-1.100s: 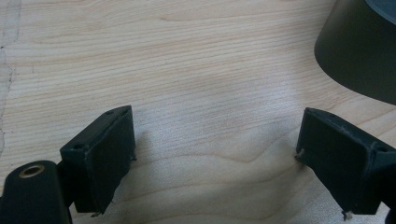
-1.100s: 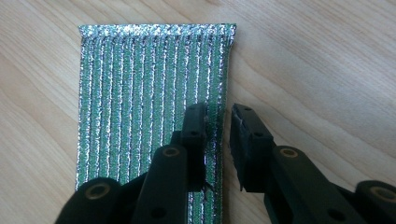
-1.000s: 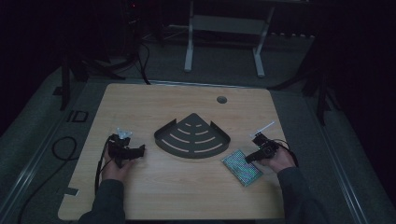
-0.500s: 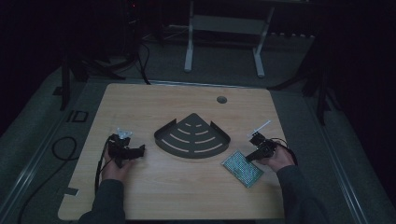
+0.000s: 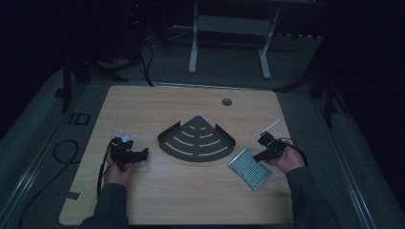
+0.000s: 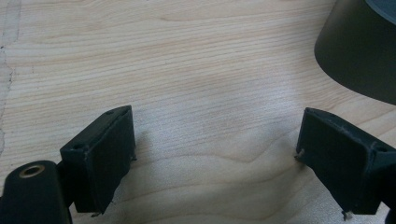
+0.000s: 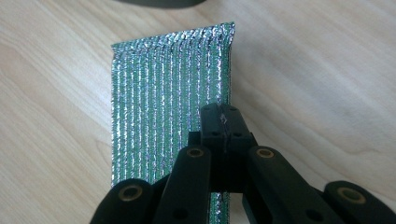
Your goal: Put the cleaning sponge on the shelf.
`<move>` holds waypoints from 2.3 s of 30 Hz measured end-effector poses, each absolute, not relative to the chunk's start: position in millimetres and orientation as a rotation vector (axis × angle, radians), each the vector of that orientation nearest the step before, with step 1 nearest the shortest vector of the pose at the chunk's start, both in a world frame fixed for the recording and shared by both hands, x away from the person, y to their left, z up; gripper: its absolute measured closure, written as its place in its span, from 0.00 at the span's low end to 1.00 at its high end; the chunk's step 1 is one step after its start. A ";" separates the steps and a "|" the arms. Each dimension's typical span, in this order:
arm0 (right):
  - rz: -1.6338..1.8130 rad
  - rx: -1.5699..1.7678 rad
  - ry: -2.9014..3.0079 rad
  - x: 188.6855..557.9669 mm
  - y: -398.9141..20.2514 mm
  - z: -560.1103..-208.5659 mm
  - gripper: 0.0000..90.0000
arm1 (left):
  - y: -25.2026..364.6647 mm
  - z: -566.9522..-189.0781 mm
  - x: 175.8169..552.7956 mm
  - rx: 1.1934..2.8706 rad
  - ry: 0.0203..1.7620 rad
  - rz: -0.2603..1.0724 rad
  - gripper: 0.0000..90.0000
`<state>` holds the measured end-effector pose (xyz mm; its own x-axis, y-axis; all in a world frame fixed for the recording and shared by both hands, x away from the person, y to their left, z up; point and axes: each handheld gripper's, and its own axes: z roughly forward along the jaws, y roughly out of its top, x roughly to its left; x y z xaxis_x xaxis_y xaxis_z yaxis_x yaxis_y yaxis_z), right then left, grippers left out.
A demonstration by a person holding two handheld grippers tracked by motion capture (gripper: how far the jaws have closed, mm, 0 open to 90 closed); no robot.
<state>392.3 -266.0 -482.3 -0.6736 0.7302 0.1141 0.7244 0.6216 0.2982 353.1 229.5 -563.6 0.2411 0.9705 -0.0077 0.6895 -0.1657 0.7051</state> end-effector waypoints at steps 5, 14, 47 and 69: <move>0.508 1.255 2.799 393.4 -265.4 -476.9 1.00 | 229.5 -563.6 353.1 1.928 1.513 0.615 0.13; 0.517 1.250 2.778 395.9 -265.9 -464.5 1.00 | 229.5 -563.5 353.1 1.929 1.513 0.615 0.13; 0.546 1.207 2.727 407.5 -263.2 -421.6 1.00 | 229.5 -563.5 353.1 1.928 1.513 0.615 0.13; 0.594 1.149 2.730 424.6 -235.4 -407.5 1.00 | 229.5 -563.5 353.1 1.928 1.513 0.615 0.13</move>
